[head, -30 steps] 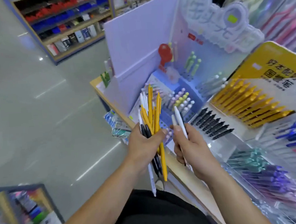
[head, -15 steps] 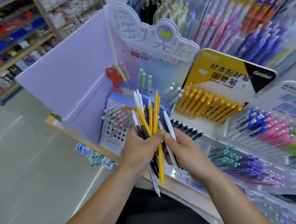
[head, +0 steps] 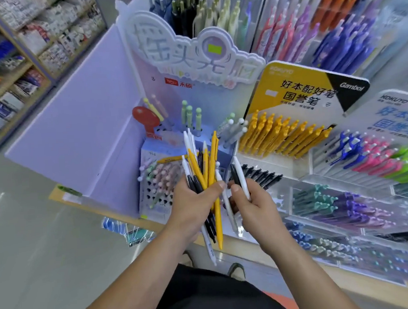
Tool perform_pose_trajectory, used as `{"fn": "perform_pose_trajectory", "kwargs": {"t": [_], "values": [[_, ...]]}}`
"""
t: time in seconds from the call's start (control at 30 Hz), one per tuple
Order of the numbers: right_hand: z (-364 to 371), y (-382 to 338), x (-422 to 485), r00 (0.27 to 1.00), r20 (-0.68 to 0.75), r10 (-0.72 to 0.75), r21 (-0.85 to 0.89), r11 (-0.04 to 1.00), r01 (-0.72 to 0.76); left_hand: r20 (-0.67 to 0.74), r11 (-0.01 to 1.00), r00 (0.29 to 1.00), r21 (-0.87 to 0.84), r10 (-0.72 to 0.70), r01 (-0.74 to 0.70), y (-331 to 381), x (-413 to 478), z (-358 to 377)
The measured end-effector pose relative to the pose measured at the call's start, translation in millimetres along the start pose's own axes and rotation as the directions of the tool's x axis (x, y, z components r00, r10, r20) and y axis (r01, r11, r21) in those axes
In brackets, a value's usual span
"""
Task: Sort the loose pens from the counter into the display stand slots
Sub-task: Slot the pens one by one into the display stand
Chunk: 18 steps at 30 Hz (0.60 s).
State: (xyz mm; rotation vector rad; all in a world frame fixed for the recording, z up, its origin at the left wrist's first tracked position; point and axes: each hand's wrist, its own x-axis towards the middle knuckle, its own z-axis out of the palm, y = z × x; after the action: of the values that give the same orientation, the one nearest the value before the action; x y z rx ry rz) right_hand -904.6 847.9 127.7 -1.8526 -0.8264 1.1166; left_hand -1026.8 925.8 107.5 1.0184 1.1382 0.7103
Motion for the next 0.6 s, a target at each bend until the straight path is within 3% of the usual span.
{"fn": "perform_pose_trajectory", "kwargs": {"t": [0.33, 0.6], "values": [[-24.0, -12.7, -0.2, 0.979, 0.198, -0.053, 0.014, 0.999, 0.052, -0.098, 0.982, 0.995, -0.186, -0.024, 0.006, 5.2, -11.9, 20.0], [-58.7, -2.7, -16.4, 0.947, 0.319, 0.045, 0.09, 0.993, -0.077, 0.035, 0.976, 0.992, -0.18, -0.119, 0.123, -3.8, -22.3, 45.8]]}}
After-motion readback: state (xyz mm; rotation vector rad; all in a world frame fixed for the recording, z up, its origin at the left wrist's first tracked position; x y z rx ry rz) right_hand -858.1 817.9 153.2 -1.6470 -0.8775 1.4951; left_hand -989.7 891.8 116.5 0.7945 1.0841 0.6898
